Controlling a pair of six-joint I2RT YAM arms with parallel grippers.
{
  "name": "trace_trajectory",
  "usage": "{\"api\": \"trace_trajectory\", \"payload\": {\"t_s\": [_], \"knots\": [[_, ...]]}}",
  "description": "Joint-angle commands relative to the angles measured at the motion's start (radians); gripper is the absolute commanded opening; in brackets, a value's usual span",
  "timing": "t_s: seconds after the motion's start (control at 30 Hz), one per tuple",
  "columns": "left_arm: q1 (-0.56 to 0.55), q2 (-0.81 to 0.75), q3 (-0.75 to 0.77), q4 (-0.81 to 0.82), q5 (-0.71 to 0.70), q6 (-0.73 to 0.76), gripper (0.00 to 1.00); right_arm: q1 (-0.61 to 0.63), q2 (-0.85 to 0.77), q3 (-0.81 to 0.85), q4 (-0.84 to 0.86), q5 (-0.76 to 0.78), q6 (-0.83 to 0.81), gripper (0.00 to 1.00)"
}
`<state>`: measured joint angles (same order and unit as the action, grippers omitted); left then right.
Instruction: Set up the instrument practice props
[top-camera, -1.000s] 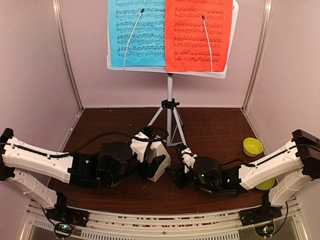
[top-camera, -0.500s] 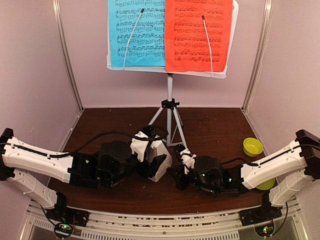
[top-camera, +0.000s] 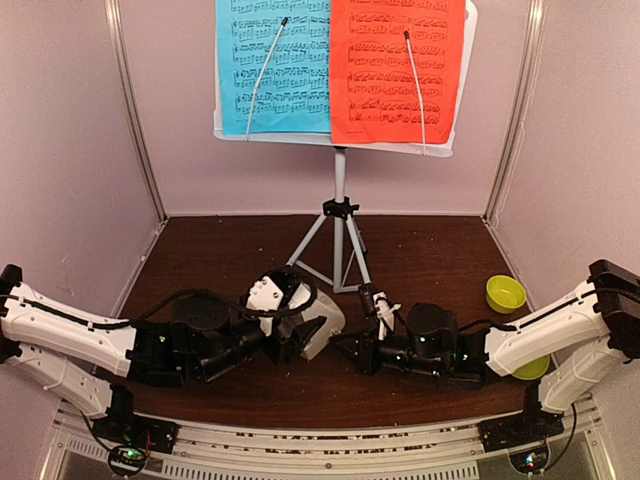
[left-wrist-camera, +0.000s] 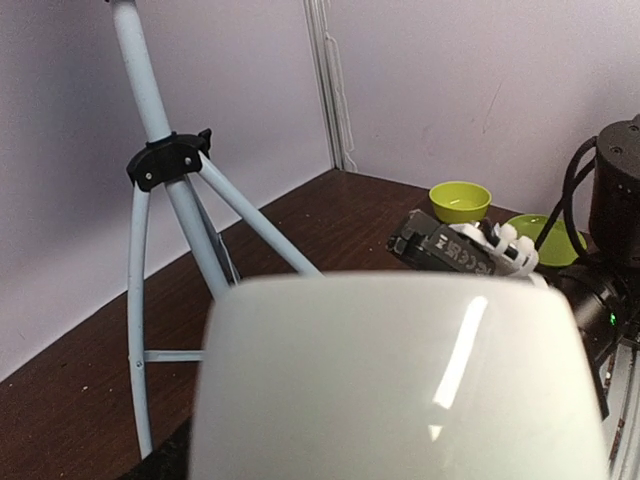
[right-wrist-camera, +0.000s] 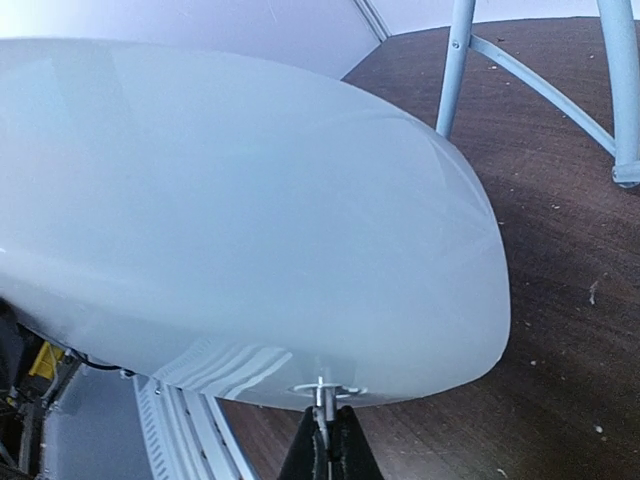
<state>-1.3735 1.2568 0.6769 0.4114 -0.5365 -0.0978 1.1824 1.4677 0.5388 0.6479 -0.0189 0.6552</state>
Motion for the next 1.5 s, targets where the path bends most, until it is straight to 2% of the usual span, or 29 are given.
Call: {"api": "trace_trajectory", "payload": {"t_s": [0.0, 0.5, 0.67, 0.87, 1.23, 1.47], "knots": [[-0.016, -0.056, -0.039, 0.157, 0.110, 0.117, 0.03, -0.053, -0.022, -0.026, 0.250, -0.062, 0.163, 0.00], [-0.024, -0.143, -0.160, 0.226, 0.192, 0.157, 0.01, -0.126, 0.068, -0.089, 0.553, -0.155, 0.412, 0.00], [-0.024, -0.153, -0.152, 0.188, 0.190, 0.172, 0.00, -0.129, 0.085, -0.092, 0.591, -0.155, 0.447, 0.00], [-0.025, -0.184, -0.169, 0.202, 0.205, 0.189, 0.00, -0.141, 0.131, -0.113, 0.716, -0.149, 0.537, 0.00], [-0.042, -0.278, -0.189, 0.129, 0.264, 0.303, 0.00, -0.163, 0.158, -0.141, 0.837, -0.105, 0.686, 0.00], [-0.085, -0.303, -0.167, 0.071, 0.223, 0.389, 0.00, -0.167, 0.186, -0.142, 0.911, -0.086, 0.776, 0.00]]}}
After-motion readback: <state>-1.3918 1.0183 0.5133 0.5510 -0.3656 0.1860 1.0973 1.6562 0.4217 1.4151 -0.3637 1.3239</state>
